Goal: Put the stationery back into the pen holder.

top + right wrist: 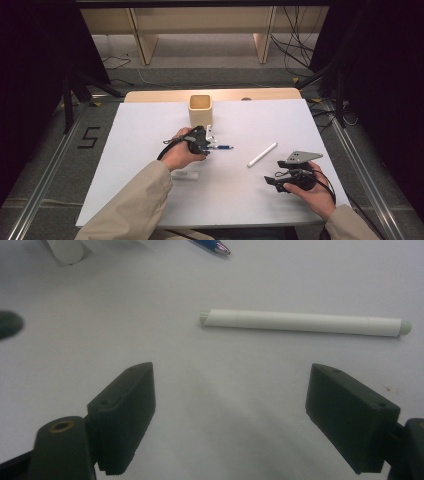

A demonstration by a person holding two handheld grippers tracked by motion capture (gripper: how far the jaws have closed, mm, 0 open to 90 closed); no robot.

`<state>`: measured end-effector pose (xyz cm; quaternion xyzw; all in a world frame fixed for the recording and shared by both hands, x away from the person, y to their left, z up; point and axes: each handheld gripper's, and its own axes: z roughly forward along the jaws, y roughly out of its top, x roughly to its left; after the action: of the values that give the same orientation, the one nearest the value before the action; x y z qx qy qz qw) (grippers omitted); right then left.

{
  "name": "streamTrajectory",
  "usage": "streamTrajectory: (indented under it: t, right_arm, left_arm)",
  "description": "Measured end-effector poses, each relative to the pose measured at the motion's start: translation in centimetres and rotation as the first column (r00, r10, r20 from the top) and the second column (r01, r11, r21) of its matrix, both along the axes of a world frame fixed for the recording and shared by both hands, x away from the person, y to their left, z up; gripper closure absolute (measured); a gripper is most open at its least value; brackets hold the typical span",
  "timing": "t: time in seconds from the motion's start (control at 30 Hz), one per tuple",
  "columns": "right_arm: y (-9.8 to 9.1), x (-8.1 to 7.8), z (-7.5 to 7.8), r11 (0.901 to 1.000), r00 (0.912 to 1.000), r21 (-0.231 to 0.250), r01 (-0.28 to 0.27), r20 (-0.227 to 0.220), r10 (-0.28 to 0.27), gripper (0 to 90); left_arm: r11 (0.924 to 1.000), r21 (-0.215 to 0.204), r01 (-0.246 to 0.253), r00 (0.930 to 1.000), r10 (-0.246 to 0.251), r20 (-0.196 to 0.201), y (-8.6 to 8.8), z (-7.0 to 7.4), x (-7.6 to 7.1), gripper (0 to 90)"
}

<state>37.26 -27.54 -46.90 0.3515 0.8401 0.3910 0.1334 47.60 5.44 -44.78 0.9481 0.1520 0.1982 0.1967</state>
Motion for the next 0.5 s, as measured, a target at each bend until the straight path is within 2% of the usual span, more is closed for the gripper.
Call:
streamTrajectory:
  t: [0.23,0.3,0.5]
  right_arm:
    - [0.0,0.0,0.0,1.0000,1.0000,0.000,0.000,-0.001,0.000,20.5]
    - [0.0,0.0,0.0,1.0000,1.0000,0.000,0.000,-0.001,0.000,20.5]
    - [0.0,0.0,0.0,1.0000,1.0000,0.002,0.000,-0.001,0.000,20.5]
  left_arm:
    - [0.9980,0.053,0.033,0.9994,-0.033,-0.013,-1.0,-0.3,1.3,57.3]
    - [0.9981,0.049,0.038,0.9992,-0.038,-0.015,-1.3,-0.3,1.5,57.6]
    - [0.9956,0.081,0.047,0.9987,-0.045,-0.025,-1.6,-0.5,2.0,58.4]
